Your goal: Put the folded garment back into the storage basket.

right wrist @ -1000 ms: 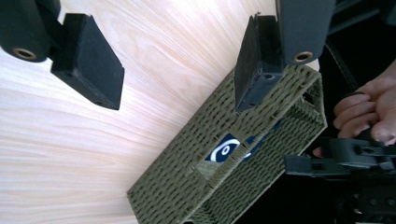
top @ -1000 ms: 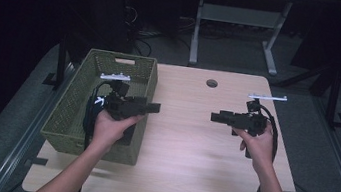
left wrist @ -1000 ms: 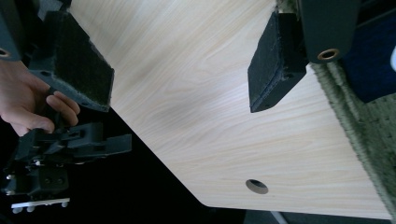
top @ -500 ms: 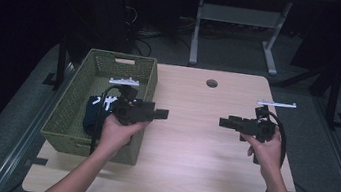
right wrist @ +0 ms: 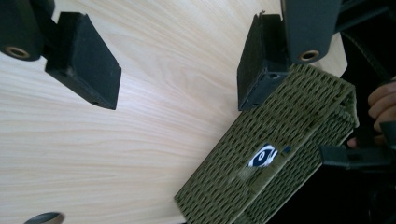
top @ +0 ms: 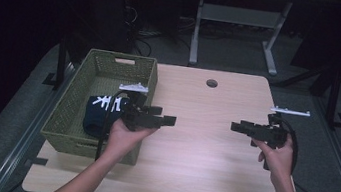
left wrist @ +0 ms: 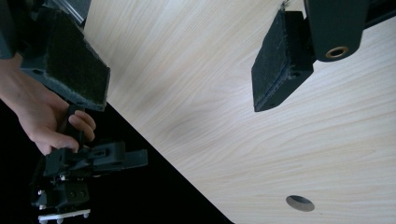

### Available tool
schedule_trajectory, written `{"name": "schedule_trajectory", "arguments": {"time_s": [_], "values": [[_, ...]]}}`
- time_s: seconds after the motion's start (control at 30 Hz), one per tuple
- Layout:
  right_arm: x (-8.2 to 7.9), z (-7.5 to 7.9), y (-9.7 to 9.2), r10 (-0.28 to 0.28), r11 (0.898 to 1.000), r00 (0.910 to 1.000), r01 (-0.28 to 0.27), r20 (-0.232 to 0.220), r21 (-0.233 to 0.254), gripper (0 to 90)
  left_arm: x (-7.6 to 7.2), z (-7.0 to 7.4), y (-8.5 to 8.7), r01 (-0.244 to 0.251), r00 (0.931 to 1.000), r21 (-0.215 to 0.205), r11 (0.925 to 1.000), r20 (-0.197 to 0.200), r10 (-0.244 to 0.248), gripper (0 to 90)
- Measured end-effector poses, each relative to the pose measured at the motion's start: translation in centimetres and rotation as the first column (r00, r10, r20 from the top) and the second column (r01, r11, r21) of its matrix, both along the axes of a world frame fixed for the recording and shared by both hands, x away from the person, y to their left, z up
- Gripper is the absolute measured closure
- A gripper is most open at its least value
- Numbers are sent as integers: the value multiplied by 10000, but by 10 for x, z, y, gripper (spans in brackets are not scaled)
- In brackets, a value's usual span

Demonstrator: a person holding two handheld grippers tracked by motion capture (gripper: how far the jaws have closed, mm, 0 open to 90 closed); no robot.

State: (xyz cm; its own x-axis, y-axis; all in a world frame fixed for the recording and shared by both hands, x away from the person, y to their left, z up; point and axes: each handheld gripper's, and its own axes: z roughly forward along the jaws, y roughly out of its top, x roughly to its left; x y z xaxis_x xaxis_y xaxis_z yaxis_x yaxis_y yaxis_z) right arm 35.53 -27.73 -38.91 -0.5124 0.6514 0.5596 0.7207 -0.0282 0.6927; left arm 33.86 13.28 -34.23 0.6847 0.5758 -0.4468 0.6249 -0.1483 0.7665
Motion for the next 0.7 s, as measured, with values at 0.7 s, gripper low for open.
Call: {"name": "schedule_trajectory", "arguments": {"time_s": [0.7], "values": [[-29, -19, -47, -999, 9948, 9949, 996, -134, -232, 300, -25, -19, -34, 846, 9963, 93, 9964, 158, -848, 194]]}}
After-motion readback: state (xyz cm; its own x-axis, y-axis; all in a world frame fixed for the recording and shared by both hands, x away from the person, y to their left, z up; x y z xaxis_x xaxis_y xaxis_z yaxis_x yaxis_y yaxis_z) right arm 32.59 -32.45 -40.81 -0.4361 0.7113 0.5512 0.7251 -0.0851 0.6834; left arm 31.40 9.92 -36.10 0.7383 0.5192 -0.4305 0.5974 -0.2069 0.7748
